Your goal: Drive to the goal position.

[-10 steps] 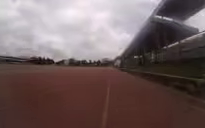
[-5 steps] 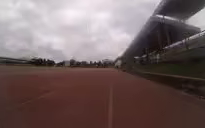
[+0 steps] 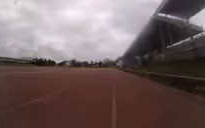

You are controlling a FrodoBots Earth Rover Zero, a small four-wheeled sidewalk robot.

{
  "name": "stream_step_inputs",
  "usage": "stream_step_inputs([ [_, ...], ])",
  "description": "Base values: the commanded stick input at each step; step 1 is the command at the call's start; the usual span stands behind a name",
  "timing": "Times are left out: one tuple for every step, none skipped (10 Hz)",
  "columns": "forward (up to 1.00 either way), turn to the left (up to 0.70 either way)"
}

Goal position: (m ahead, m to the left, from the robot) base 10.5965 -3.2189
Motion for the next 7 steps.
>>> stream_step_inputs([
  [0.85, 0.0],
  [0.85, 0.0],
  [0.85, 0.0],
  [0.85, 0.0],
  [0.85, 0.0],
  [0.85, 0.0],
  [0.85, 0.0],
])
